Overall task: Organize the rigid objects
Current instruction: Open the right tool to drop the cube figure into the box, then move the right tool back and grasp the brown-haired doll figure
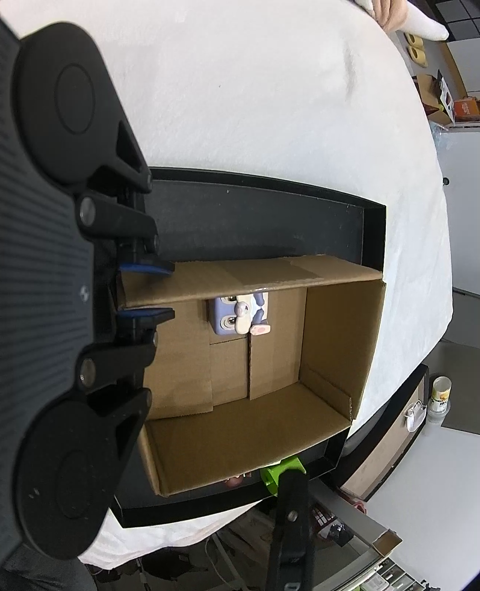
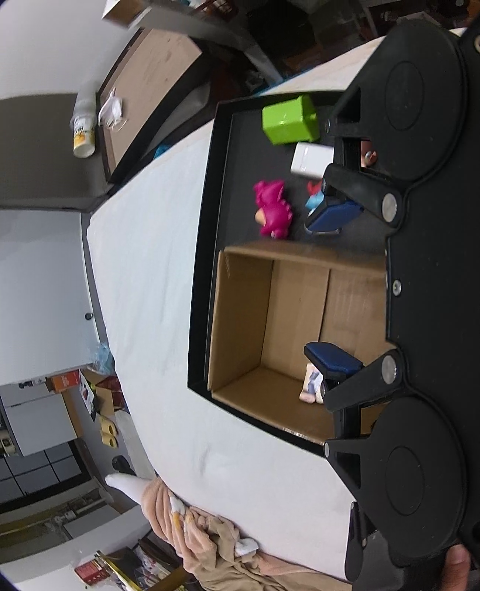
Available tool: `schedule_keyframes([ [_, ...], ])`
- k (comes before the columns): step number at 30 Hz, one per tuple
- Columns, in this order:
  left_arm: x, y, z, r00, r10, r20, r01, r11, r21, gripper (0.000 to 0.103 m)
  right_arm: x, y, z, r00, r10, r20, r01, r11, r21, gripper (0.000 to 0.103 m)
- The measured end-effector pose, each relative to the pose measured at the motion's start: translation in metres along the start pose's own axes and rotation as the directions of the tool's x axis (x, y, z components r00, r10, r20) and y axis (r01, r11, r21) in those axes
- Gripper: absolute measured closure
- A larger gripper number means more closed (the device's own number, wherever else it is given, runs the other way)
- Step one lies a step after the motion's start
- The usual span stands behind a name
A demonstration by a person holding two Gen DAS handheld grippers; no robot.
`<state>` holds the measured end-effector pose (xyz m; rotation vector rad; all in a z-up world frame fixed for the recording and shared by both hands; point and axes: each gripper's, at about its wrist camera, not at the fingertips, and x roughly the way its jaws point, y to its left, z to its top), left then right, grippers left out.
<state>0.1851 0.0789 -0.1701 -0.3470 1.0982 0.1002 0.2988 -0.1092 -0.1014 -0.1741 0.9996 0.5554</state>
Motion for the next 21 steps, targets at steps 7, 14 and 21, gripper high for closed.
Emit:
schedule_keyframes([
  [7, 0.003, -0.003, 0.001, 1.0, 0.029, -0.004, -0.029, 1.0, 0.001, 0.087, -0.005, -0.029, -0.013, 1.0, -0.014, 0.005, 0.013, 0.999, 0.04, 0.033],
  [14, 0.006, -0.008, 0.002, 0.998, 0.058, -0.006, -0.058, 0.998, 0.011, 0.087, -0.002, -0.061, -0.031, 1.0, -0.015, 0.016, 0.013, 0.994, 0.113, 0.034],
  [21, 0.008, -0.009, 0.003, 0.997, 0.079, -0.015, -0.079, 0.997, 0.006, 0.088, 0.008, -0.091, -0.044, 0.999, -0.025, 0.034, 0.018, 0.98, 0.2, 0.034],
])
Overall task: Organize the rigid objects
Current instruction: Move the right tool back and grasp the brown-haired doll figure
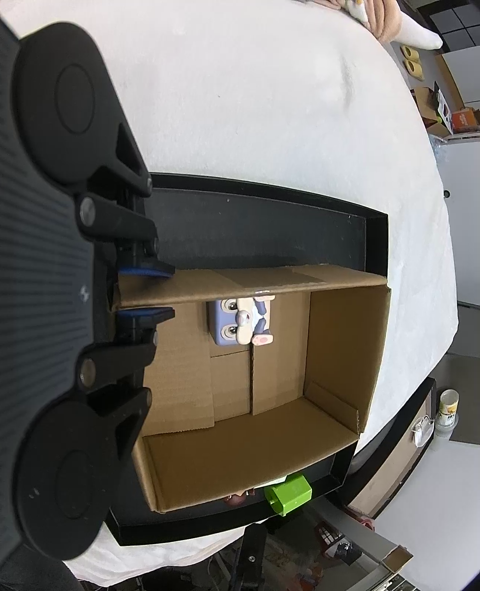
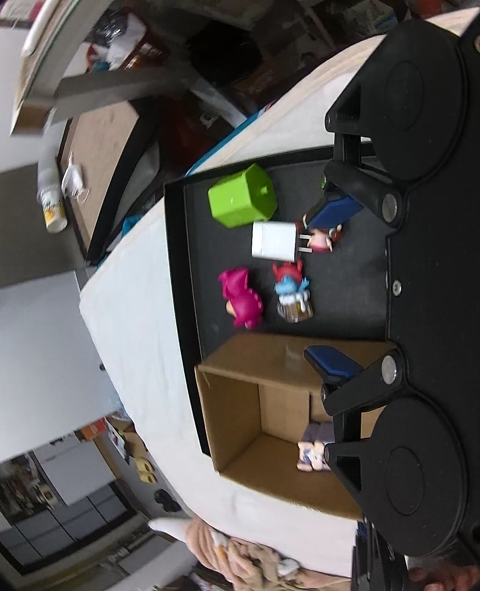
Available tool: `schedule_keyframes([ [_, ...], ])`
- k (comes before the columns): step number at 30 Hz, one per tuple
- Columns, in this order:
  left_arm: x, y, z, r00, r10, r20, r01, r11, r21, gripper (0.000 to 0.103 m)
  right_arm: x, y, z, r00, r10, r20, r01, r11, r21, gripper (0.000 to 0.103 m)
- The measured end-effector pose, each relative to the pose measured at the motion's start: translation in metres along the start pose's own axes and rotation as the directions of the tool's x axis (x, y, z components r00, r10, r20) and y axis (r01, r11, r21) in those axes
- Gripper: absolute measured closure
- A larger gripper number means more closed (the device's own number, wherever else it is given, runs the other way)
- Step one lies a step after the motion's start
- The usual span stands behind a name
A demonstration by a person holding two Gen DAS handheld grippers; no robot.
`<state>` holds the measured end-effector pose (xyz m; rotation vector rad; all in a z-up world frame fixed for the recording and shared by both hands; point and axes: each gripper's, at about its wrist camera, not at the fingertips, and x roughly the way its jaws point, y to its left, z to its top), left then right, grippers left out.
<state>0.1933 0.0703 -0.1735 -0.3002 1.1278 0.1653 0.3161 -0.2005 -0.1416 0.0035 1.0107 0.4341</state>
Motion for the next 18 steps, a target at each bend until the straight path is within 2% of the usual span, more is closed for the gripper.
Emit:
schedule_keyframes([
  [7, 0.003, -0.005, 0.002, 0.999, 0.032, -0.012, -0.032, 0.999, 0.007, 0.088, 0.017, -0.018, -0.011, 1.0, -0.027, 0.016, 0.026, 0.999, 0.035, 0.034],
  [13, 0.01, -0.009, 0.004, 0.998, 0.061, -0.03, -0.061, 0.998, 0.004, 0.088, 0.036, -0.031, -0.016, 0.999, -0.038, -0.005, 0.039, 0.997, 0.066, 0.034],
  [18, 0.016, -0.008, 0.006, 0.997, 0.064, -0.045, -0.065, 0.998, -0.014, 0.088, 0.053, -0.029, -0.021, 0.994, -0.112, -0.009, 0.112, 0.994, -0.01, 0.034],
])
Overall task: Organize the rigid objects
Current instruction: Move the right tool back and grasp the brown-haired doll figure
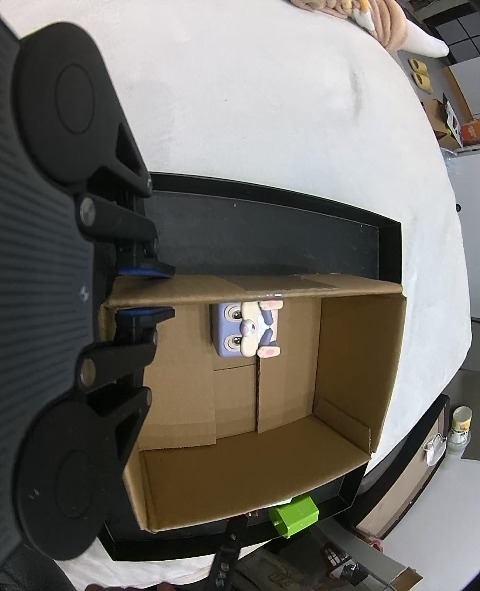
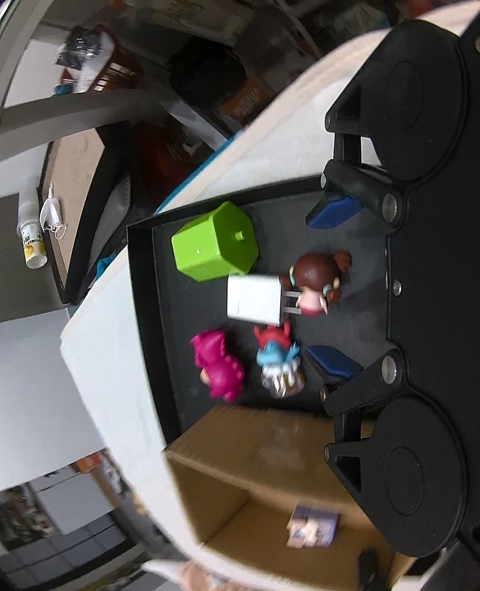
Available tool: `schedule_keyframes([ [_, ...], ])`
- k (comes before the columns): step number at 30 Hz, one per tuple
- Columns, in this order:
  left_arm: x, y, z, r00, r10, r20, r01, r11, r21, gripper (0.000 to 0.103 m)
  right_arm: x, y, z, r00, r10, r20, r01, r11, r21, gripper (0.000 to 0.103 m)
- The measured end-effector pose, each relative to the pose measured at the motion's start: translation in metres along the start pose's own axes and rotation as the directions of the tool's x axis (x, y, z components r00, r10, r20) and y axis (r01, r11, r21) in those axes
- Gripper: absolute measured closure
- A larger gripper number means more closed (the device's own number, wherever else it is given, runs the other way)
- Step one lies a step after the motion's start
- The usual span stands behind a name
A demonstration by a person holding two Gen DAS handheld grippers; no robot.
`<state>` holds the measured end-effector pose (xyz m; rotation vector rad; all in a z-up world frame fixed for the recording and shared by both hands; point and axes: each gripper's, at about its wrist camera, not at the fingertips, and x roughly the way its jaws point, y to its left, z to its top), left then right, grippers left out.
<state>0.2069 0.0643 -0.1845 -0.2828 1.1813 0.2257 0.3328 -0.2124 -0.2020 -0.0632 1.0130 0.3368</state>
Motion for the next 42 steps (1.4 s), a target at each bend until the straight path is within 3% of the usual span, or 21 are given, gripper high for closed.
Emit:
schedule_keyframes([
  [8, 0.004, 0.002, 0.001, 1.0, 0.011, -0.015, -0.011, 1.0, -0.009, 0.088, 0.023, 0.015, 0.0, 0.999, -0.045, -0.015, 0.043, 0.995, -0.09, 0.034],
  [13, 0.005, 0.001, 0.0, 1.0, 0.011, -0.016, -0.011, 1.0, -0.007, 0.088, 0.03, 0.014, 0.003, 0.998, -0.061, -0.006, 0.06, 0.995, -0.084, 0.035],
  [14, 0.005, 0.001, 0.0, 1.0, 0.013, -0.016, -0.013, 1.0, -0.006, 0.088, 0.031, 0.013, 0.004, 0.998, -0.064, -0.002, 0.063, 0.995, -0.082, 0.041],
  [15, 0.005, 0.001, 0.0, 1.0, 0.016, -0.016, -0.016, 1.0, -0.004, 0.088, 0.032, 0.013, 0.004, 0.998, -0.062, -0.005, 0.061, 0.995, -0.079, 0.061],
  [42, -0.001, 0.002, -0.006, 1.0, -0.017, 0.022, 0.016, 0.999, 0.049, 0.089, -0.042, 0.024, 0.013, 0.997, -0.055, 0.062, 0.06, 0.994, -0.089, 0.06],
])
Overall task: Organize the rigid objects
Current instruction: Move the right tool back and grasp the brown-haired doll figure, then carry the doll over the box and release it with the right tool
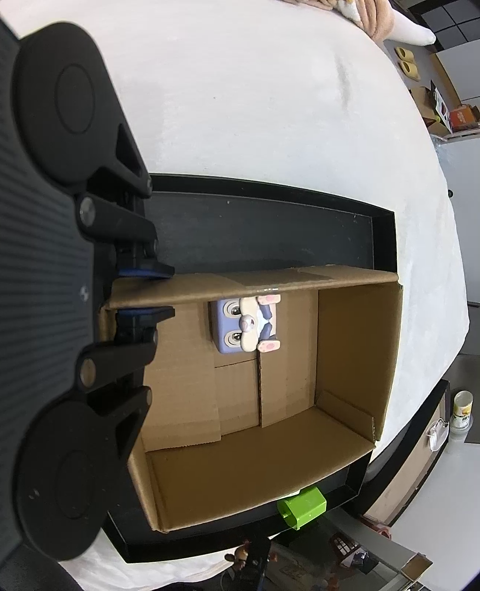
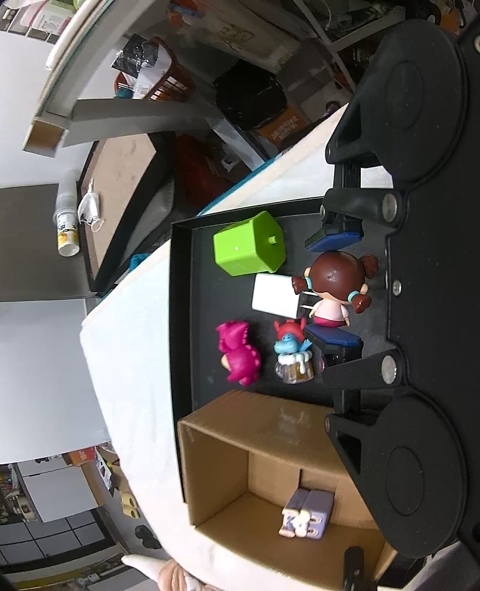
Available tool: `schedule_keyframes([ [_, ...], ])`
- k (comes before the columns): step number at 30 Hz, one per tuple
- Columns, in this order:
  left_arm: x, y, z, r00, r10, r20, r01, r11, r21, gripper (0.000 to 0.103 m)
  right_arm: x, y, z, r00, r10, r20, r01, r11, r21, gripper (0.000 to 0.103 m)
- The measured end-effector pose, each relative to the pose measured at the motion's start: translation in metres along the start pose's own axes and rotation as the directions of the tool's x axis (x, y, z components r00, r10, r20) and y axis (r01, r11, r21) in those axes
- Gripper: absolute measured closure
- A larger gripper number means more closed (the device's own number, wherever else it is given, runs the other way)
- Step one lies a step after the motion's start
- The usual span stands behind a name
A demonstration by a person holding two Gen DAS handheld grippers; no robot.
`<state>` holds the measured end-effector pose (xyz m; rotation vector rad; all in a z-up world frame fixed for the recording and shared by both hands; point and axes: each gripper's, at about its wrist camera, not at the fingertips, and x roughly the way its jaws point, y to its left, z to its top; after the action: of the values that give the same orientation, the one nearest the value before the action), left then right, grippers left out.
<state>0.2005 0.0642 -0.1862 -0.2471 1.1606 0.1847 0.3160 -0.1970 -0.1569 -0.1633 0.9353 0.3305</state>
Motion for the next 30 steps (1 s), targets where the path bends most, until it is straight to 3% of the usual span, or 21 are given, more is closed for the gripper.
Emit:
schedule_keyframes([
  [15, 0.001, 0.005, -0.002, 0.999, -0.028, 0.015, 0.029, 0.999, -0.022, 0.088, -0.025, 0.031, 0.008, 1.0, -0.02, 0.017, 0.021, 0.997, -0.077, 0.06],
  [30, 0.001, 0.014, -0.002, 0.998, -0.064, 0.02, 0.065, 0.997, -0.042, 0.087, -0.041, 0.091, 0.033, 0.997, 0.045, 0.06, -0.034, 0.984, -0.177, 0.06],
])
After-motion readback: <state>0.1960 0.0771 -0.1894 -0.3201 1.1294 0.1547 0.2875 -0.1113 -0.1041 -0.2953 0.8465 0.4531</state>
